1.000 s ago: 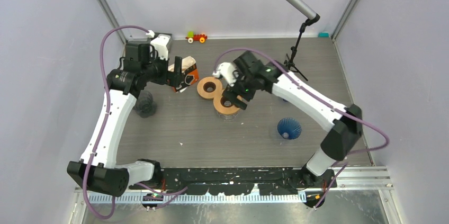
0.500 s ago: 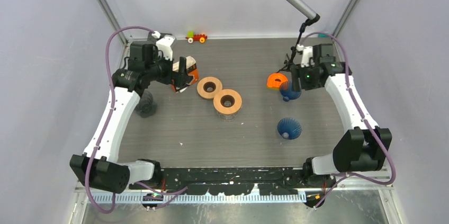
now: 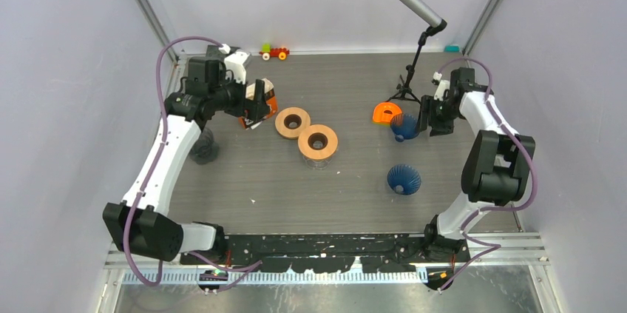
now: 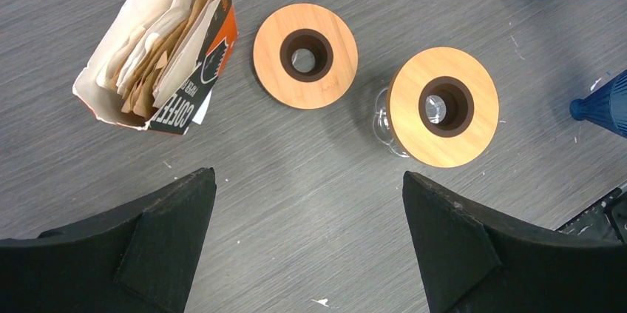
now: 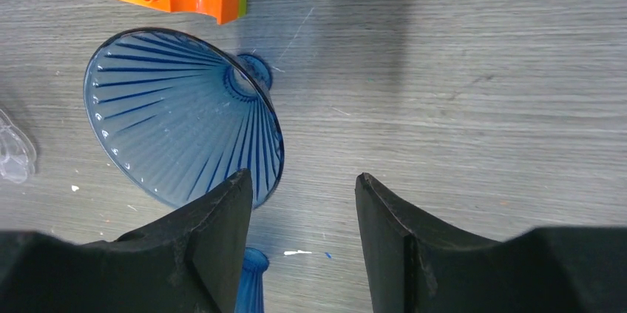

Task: Place the coffee filter in the dripper
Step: Pick up the coffee dripper from the center of the board.

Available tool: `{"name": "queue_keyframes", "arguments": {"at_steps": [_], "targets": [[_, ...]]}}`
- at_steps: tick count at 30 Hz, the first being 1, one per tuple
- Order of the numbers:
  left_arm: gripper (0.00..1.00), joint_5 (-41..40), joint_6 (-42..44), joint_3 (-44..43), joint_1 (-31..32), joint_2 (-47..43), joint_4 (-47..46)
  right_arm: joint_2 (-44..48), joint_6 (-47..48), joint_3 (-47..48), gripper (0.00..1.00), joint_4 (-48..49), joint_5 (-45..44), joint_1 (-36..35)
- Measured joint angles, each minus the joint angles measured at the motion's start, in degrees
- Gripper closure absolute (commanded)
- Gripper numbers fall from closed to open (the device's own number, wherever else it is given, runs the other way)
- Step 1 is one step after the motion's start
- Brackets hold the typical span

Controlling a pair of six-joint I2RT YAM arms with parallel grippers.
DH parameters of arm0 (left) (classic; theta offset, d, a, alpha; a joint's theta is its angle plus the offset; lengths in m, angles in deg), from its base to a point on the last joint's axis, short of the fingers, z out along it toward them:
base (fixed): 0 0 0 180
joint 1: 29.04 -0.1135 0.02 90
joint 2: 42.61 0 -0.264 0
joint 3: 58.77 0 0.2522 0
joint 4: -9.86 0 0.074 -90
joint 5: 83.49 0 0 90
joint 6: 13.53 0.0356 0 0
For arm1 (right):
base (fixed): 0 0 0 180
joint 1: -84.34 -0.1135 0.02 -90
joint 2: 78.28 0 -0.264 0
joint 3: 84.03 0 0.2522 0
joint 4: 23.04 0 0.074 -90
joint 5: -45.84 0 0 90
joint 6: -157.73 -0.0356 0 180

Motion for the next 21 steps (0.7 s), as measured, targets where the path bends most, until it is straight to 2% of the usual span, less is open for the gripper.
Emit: {"name": "queue_keyframes", "arguments": {"at_steps": [14,21], "targets": [[0.0,1.22,0.02,-2.29,0.0,7.65,-1.25,-8.61,-3.17,6.03,0.68,0.81,4.68,0.0],[0.0,2.29,0.02,-4.13,0.0,11.15,-1.81,-10.58,-4.57,6.58,0.88,0.72,5.86,0.0]]}}
